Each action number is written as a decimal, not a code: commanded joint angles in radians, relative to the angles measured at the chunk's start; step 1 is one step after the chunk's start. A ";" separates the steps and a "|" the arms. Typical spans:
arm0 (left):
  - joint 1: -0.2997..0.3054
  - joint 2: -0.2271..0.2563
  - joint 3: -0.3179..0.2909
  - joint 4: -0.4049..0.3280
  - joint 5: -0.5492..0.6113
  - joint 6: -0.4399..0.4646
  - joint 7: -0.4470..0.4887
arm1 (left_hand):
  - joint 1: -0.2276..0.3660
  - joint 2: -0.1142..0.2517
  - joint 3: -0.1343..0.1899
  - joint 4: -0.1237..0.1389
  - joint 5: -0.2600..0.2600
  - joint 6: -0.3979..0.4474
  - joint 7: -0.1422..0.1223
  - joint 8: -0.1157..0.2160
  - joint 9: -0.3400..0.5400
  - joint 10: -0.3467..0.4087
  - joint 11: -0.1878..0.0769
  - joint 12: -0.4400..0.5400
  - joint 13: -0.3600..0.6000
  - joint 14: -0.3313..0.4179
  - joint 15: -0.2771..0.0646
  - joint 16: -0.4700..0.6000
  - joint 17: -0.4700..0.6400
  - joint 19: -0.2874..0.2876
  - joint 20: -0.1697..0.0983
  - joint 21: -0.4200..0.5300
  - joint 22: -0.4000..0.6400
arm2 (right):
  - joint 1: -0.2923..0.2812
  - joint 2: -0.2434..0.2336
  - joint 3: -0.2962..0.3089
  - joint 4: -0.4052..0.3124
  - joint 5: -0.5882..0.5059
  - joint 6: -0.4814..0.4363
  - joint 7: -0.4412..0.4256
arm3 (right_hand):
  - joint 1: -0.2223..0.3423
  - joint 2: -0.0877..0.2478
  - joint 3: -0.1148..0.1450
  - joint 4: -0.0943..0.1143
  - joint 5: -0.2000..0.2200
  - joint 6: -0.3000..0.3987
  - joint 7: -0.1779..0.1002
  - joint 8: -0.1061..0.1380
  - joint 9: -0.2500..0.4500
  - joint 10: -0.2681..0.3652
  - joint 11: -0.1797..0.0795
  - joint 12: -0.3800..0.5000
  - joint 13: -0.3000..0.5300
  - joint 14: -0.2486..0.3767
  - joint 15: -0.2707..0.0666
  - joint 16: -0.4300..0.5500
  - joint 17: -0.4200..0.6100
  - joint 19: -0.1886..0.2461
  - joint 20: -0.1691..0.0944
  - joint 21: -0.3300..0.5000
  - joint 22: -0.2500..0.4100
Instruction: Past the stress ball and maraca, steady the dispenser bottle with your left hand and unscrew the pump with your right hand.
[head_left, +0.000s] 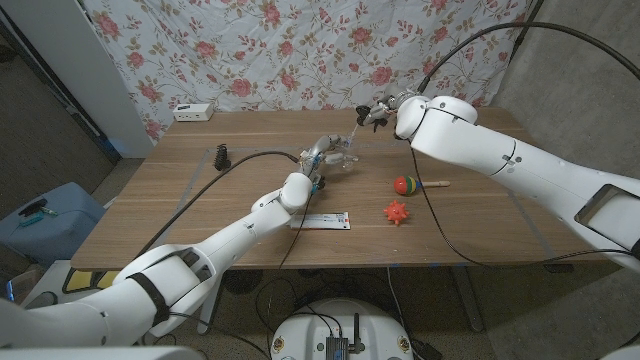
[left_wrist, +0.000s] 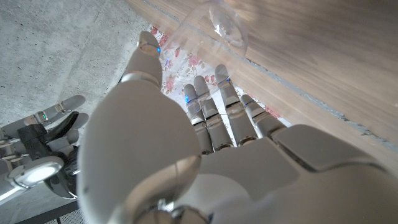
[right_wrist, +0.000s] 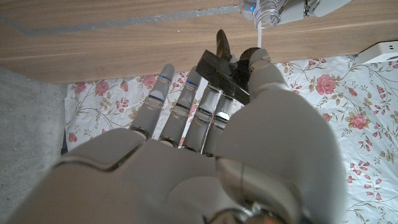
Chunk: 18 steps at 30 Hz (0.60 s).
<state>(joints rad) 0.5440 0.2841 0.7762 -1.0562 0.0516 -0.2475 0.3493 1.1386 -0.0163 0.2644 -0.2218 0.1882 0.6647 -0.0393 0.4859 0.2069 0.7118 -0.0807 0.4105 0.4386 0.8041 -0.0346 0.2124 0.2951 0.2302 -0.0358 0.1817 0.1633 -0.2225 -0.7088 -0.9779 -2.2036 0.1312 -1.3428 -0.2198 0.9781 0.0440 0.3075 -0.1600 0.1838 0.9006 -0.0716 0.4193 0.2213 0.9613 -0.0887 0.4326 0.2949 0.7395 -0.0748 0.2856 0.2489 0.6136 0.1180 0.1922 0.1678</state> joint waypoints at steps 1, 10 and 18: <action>0.025 0.021 -0.010 -0.053 0.003 0.029 0.004 | -0.127 0.136 0.080 0.076 0.007 0.109 -0.016 0.005 0.004 0.069 -0.062 0.003 0.091 0.066 -0.139 0.009 0.003 0.006 -0.063 0.000 0.001 | 0.016 -0.035 0.023 -0.034 0.046 -0.002 0.027 | 0.011 0.009 0.005 0.002 0.005 0.019 -0.007 0.006 0.004 0.009 0.005 0.004 0.004 0.008 -0.046 0.004 0.005 -0.001 0.012 -0.002 0.001; 0.035 0.027 -0.016 -0.069 0.003 0.041 0.004 | -0.126 0.136 0.081 0.074 0.007 0.109 -0.017 0.004 0.004 0.068 -0.062 0.002 0.091 0.064 -0.140 0.010 0.005 0.006 -0.063 0.000 0.001 | 0.012 -0.060 0.063 -0.053 0.089 0.015 0.052 | 0.011 0.013 0.004 0.004 0.004 0.020 -0.008 0.006 0.004 0.009 0.005 0.003 0.003 0.007 -0.044 0.005 0.007 -0.005 0.017 -0.004 0.001; 0.034 0.023 -0.017 -0.062 0.001 0.033 0.006 | -0.125 0.136 0.081 0.073 0.007 0.109 -0.018 0.004 0.004 0.067 -0.062 0.002 0.091 0.064 -0.140 0.010 0.005 0.006 -0.062 0.000 0.001 | 0.033 -0.075 0.054 -0.067 0.099 0.004 0.061 | 0.014 0.016 0.003 0.004 0.002 0.019 -0.006 0.006 0.003 0.007 0.007 0.002 0.003 0.004 -0.044 0.005 0.009 -0.009 0.022 -0.005 0.001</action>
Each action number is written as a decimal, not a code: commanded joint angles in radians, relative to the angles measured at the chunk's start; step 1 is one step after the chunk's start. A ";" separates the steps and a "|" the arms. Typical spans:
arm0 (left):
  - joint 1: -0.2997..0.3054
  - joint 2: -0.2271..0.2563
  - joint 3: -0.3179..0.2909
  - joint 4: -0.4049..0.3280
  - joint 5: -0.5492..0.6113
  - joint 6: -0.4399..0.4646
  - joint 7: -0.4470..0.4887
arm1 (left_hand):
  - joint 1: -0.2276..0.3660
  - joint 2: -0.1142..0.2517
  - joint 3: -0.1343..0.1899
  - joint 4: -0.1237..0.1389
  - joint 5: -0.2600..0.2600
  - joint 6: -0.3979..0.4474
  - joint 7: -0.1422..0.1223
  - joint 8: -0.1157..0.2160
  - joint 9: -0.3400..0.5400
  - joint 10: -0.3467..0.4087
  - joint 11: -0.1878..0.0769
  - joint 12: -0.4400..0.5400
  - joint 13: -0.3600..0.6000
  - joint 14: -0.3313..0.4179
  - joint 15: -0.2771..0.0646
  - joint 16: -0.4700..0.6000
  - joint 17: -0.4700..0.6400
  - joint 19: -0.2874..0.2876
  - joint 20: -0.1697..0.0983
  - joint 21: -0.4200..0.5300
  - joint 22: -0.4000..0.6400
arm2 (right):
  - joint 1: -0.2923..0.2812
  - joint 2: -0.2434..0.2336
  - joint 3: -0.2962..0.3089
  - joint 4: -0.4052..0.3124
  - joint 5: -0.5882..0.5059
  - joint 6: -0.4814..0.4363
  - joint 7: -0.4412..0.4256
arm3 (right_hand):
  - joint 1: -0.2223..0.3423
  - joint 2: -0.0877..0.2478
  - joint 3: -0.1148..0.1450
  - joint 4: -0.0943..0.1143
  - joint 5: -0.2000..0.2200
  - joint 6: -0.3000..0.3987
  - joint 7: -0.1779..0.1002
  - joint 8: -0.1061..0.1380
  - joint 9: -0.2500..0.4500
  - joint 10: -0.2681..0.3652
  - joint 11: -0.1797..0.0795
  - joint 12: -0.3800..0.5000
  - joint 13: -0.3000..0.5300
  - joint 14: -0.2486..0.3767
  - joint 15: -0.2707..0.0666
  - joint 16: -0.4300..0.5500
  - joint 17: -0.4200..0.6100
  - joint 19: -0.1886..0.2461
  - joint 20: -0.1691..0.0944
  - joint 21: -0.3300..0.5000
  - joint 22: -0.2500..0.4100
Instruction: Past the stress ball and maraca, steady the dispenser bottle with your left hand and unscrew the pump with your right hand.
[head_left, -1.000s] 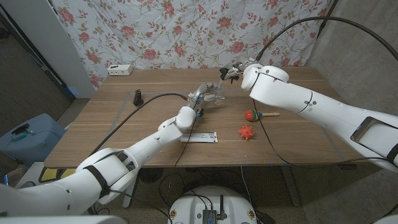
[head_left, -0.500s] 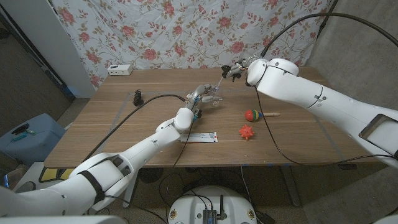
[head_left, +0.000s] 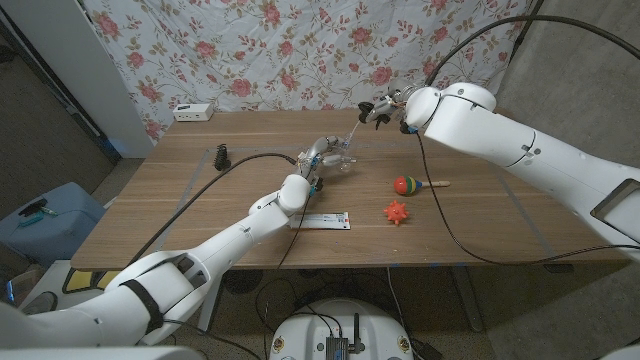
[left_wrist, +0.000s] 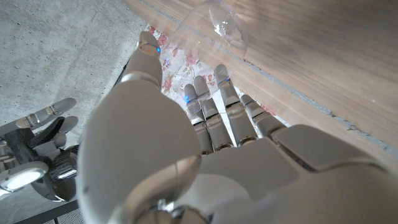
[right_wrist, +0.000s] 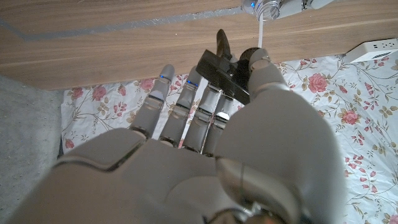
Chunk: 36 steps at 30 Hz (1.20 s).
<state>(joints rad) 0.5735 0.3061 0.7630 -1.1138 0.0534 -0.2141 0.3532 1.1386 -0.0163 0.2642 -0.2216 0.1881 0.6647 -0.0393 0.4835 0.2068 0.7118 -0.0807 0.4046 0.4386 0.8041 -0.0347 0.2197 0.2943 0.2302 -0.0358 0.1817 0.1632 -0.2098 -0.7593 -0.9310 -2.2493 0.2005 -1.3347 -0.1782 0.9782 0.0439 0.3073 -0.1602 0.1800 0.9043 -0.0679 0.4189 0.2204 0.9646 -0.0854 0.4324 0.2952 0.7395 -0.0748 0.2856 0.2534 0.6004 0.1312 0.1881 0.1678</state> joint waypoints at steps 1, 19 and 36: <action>0.005 0.000 -0.004 -0.005 -0.001 0.002 0.002 | -0.125 0.136 0.082 0.073 0.008 0.110 -0.017 0.006 0.004 0.069 -0.061 0.008 0.091 0.064 -0.141 0.003 0.006 0.006 -0.062 0.000 0.001 | 0.022 -0.024 0.007 -0.021 0.031 -0.008 0.019 | 0.014 0.016 0.003 0.004 0.006 0.016 -0.010 0.006 0.004 0.004 0.004 0.002 0.003 0.004 -0.043 0.005 0.004 0.005 0.009 -0.001 0.001; 0.040 0.030 -0.018 -0.086 0.004 0.038 0.013 | -0.127 0.136 0.082 0.073 0.007 0.112 -0.017 0.006 0.004 0.070 -0.063 0.008 0.093 0.066 -0.141 0.005 0.006 0.006 -0.061 0.000 0.001 | 0.064 -0.036 -0.016 -0.012 0.053 -0.061 0.011 | 0.021 0.018 0.001 0.003 0.004 0.020 -0.013 0.007 0.003 0.006 0.002 0.002 0.004 0.005 -0.048 0.007 0.006 0.002 0.010 -0.001 0.001; 0.079 0.061 -0.037 -0.164 0.008 0.083 0.023 | -0.128 0.137 0.083 0.073 0.007 0.111 -0.016 0.005 0.004 0.071 -0.063 0.007 0.093 0.064 -0.140 0.005 0.007 0.005 -0.060 0.000 0.001 | 0.139 -0.062 -0.090 0.038 0.190 -0.061 -0.088 | 0.027 0.020 0.002 0.002 0.004 0.023 -0.017 0.009 0.002 0.007 -0.003 0.000 0.004 0.006 -0.051 0.003 0.003 0.000 0.009 -0.001 0.001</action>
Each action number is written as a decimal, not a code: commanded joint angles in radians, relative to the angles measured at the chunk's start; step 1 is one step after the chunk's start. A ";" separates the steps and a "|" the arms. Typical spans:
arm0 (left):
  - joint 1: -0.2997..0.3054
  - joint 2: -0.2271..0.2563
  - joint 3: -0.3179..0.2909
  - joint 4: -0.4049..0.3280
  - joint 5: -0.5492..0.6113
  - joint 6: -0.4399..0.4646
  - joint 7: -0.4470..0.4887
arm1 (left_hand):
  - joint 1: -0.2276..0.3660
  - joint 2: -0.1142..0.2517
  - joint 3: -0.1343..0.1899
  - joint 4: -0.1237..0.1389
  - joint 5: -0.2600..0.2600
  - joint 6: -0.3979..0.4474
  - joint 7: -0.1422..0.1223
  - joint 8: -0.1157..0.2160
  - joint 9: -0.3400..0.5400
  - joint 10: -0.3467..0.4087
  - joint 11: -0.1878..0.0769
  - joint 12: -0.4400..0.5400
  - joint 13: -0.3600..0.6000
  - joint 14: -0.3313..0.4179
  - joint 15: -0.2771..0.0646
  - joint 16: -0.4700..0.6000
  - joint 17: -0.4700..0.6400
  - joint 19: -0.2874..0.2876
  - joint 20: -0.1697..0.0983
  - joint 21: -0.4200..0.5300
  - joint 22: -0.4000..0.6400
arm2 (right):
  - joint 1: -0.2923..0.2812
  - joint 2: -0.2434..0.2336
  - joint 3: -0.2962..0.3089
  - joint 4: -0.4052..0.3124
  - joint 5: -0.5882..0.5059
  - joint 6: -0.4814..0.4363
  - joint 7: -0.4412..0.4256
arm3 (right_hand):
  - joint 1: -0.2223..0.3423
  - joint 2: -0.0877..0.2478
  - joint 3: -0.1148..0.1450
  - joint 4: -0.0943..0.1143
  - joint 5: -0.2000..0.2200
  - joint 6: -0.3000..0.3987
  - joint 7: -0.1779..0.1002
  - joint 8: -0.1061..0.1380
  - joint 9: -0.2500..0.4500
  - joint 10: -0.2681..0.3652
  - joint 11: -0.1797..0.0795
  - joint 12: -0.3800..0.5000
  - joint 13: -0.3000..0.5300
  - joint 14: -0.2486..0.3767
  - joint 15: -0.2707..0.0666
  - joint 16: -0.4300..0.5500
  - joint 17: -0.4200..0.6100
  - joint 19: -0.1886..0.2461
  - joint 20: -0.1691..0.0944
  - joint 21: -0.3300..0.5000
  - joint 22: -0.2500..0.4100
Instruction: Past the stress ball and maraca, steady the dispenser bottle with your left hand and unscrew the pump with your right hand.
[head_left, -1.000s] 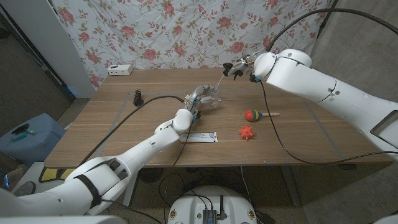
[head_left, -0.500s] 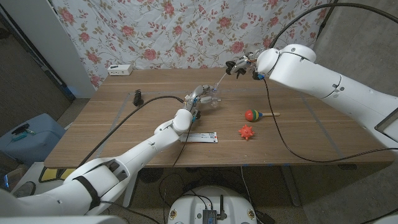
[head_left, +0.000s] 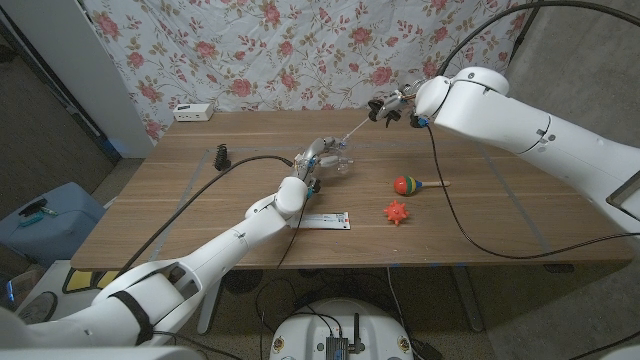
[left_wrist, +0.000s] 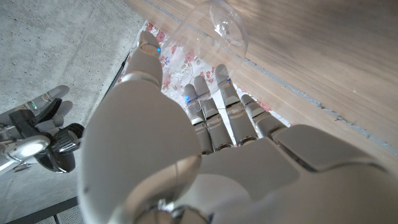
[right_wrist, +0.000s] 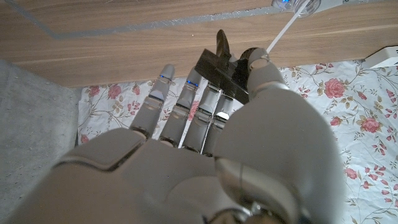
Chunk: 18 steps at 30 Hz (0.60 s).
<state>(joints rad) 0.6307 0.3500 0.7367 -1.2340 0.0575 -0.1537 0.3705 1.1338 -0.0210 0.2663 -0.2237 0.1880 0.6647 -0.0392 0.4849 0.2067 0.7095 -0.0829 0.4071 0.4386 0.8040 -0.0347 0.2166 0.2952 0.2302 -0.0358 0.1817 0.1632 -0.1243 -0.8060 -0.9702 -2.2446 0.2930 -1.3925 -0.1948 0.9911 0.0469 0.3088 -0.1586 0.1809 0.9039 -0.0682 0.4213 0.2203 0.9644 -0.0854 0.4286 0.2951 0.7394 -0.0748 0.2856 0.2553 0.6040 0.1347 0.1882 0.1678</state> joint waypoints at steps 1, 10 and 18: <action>0.022 0.017 -0.011 -0.045 0.004 0.024 0.006 | -0.122 0.141 0.081 0.074 0.008 0.111 -0.017 0.004 0.004 0.072 -0.061 0.005 0.093 0.065 -0.141 0.008 0.005 0.005 -0.060 0.000 0.001 | 0.062 -0.017 -0.058 0.037 0.109 -0.004 -0.080 | 0.014 0.016 0.001 0.000 0.003 0.025 -0.018 0.007 0.002 0.007 -0.003 0.004 0.005 0.006 -0.051 0.003 0.001 -0.004 0.005 -0.001 0.001; 0.026 0.020 -0.014 -0.052 0.005 0.025 0.006 | -0.123 0.139 0.081 0.073 0.007 0.112 -0.016 0.004 0.004 0.073 -0.062 0.005 0.093 0.065 -0.141 0.009 0.006 0.005 -0.061 0.000 0.001 | 0.127 -0.022 -0.125 0.083 0.234 -0.004 -0.183 | 0.015 0.017 0.002 0.001 0.003 0.026 -0.020 0.007 0.001 0.007 -0.003 0.004 0.006 0.006 -0.051 -0.001 -0.002 -0.006 0.006 -0.002 0.001; 0.026 0.019 -0.015 -0.049 0.004 0.021 0.006 | -0.123 0.139 0.081 0.073 0.007 0.112 -0.017 0.003 0.004 0.073 -0.060 0.004 0.093 0.064 -0.141 0.009 0.005 0.004 -0.058 0.000 0.001 | 0.160 -0.024 -0.163 0.107 0.294 -0.004 -0.247 | 0.017 0.018 0.003 0.001 0.003 0.026 -0.023 0.007 0.001 0.007 -0.005 0.003 0.006 0.007 -0.054 -0.003 -0.004 -0.006 0.006 -0.001 0.001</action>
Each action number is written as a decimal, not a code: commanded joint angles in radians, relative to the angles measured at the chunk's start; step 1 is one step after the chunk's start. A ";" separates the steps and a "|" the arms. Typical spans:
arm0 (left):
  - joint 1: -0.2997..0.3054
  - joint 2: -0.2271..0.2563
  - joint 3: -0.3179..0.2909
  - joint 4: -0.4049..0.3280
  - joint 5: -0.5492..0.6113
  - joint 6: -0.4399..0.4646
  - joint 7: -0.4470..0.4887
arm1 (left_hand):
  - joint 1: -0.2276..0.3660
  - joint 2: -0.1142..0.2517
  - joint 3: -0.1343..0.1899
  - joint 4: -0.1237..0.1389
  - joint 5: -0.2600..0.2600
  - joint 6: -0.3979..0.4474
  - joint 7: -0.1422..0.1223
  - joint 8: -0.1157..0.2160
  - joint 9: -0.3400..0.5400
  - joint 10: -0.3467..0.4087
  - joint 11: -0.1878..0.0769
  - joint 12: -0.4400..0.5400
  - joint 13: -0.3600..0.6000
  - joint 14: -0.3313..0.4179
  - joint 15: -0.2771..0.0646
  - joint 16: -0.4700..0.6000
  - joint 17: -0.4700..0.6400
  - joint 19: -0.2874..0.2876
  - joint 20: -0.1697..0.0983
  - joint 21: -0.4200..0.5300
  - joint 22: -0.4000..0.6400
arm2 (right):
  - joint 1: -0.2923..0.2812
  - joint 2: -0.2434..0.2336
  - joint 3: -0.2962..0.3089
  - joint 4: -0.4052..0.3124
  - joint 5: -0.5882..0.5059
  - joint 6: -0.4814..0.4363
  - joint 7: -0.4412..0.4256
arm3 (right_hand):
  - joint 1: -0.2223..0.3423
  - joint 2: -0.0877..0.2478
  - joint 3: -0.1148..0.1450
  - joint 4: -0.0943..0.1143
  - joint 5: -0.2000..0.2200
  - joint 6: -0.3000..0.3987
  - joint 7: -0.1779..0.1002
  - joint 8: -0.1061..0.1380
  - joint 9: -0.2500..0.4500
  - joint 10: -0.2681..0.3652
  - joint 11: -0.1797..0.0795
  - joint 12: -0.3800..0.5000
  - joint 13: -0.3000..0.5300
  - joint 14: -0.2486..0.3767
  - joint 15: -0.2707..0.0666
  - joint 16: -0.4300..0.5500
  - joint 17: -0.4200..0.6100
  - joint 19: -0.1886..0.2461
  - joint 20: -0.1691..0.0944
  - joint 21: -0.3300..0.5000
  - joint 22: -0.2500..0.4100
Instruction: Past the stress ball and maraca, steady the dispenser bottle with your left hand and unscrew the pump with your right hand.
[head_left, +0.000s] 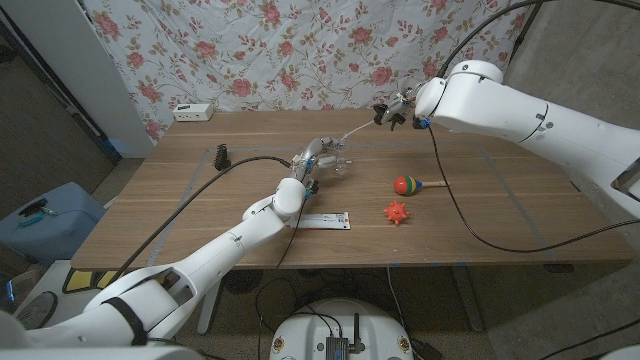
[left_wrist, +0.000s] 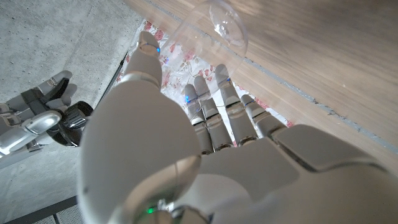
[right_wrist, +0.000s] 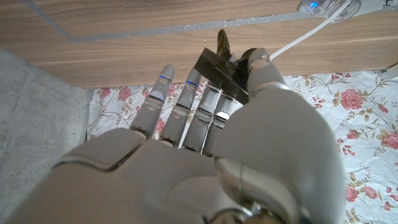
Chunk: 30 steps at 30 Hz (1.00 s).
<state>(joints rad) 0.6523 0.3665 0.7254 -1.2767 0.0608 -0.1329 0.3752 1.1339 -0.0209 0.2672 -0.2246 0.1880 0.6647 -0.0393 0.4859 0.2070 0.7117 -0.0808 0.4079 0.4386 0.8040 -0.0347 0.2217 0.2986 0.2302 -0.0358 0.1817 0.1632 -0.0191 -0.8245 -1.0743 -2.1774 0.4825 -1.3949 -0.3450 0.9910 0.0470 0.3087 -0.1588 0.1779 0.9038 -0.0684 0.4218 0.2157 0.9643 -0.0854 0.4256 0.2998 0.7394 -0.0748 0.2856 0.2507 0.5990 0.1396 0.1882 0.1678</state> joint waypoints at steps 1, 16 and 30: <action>0.006 0.001 -0.004 -0.007 0.001 0.004 0.003 | -0.123 0.139 0.080 0.074 0.007 0.112 -0.018 0.002 0.004 0.071 -0.062 0.003 0.093 0.064 -0.141 0.004 0.002 0.005 -0.058 0.000 0.001 | 0.054 -0.006 -0.058 0.042 0.107 -0.001 -0.101 | 0.018 0.018 0.003 0.001 0.006 0.026 -0.023 0.007 0.005 0.009 -0.005 0.007 0.001 0.007 -0.055 -0.003 0.001 -0.001 0.001 -0.001 0.001; 0.007 0.002 -0.003 -0.014 0.003 0.010 0.003 | -0.123 0.138 0.081 0.073 0.007 0.111 -0.017 0.001 0.004 0.070 -0.063 0.002 0.093 0.064 -0.140 0.004 0.001 0.005 -0.057 0.000 0.001 | 0.061 -0.004 -0.076 0.081 0.125 -0.001 -0.114 | 0.020 0.018 0.003 0.001 0.006 0.031 -0.029 0.009 0.005 0.013 -0.010 0.007 0.001 0.008 -0.059 -0.005 0.000 -0.001 -0.001 -0.001 0.000; 0.017 0.000 -0.008 -0.015 0.002 0.005 0.017 | -0.123 0.137 0.081 0.073 0.007 0.115 -0.017 0.002 0.004 0.071 -0.067 0.002 0.094 0.064 -0.141 0.004 0.002 0.005 -0.057 0.001 0.001 | 0.080 0.013 -0.125 0.120 0.059 -0.001 -0.044 | 0.019 0.017 0.003 0.002 0.006 0.032 -0.035 0.011 0.004 0.013 -0.018 0.006 0.003 0.007 -0.066 -0.010 -0.003 -0.009 -0.004 -0.004 0.000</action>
<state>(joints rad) 0.6609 0.3678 0.7219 -1.2903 0.0633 -0.1237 0.3799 1.1339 -0.0209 0.2686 -0.2260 0.1879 0.6647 -0.0392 0.4811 0.2069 0.7101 -0.0825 0.4045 0.4386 0.8040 -0.0347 0.2203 0.2958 0.2302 -0.0358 0.1817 0.1632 0.0502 -0.8244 -1.1687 -2.0893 0.5844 -1.3961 -0.4336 0.9912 0.0468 0.3090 -0.1584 0.1779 0.9037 -0.0685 0.4251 0.2165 0.9755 -0.0965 0.4289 0.3019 0.7394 -0.0748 0.2779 0.2460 0.5954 0.1358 0.1883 0.1678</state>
